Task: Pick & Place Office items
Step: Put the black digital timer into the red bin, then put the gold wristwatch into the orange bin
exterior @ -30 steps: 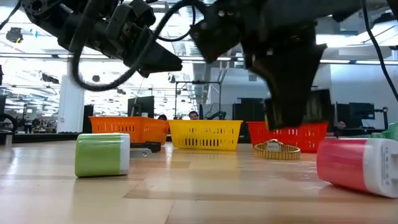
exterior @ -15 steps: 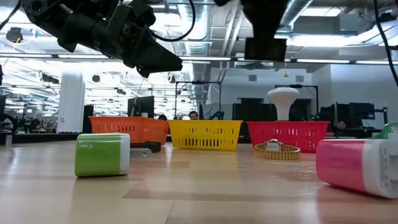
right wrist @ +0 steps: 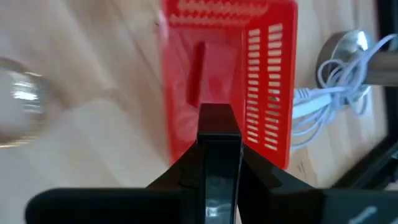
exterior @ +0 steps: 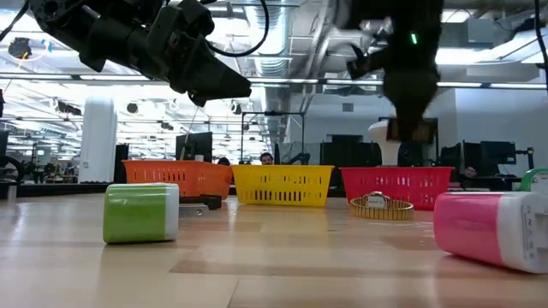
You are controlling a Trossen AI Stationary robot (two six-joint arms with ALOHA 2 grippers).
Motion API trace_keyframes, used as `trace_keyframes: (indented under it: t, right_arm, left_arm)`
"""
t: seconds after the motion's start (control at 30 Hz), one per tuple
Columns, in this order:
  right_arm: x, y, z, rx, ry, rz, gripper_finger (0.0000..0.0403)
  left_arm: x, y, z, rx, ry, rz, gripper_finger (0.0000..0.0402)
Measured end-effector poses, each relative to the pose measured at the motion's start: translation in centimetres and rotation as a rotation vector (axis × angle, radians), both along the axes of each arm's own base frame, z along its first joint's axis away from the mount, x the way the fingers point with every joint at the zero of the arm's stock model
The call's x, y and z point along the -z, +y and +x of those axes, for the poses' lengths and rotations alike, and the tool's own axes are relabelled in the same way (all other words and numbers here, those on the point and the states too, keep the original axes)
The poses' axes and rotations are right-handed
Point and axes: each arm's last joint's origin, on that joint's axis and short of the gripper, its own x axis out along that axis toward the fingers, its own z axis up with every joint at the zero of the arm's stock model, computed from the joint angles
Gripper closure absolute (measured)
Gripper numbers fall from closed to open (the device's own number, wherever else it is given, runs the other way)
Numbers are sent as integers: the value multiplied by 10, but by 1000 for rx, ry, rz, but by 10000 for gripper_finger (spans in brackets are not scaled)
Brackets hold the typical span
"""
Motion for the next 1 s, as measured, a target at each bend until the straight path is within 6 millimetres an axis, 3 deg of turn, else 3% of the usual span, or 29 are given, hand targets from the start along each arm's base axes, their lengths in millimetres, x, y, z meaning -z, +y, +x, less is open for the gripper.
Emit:
trace_keyframes:
  t: [0.23,0.57,1.0]
  right_arm:
    - [31,-36,-25,74,-119,16,351]
    - [47,-61,-30,94,-189,116,340]
    - [44,-53,-25,56,-203,134,238]
  left_arm:
    - [0,0,0,0,-2,0,294]
    - [1,0,0,-17,11,-55,294]
    - [9,-20,-5,38,101,-111,294]
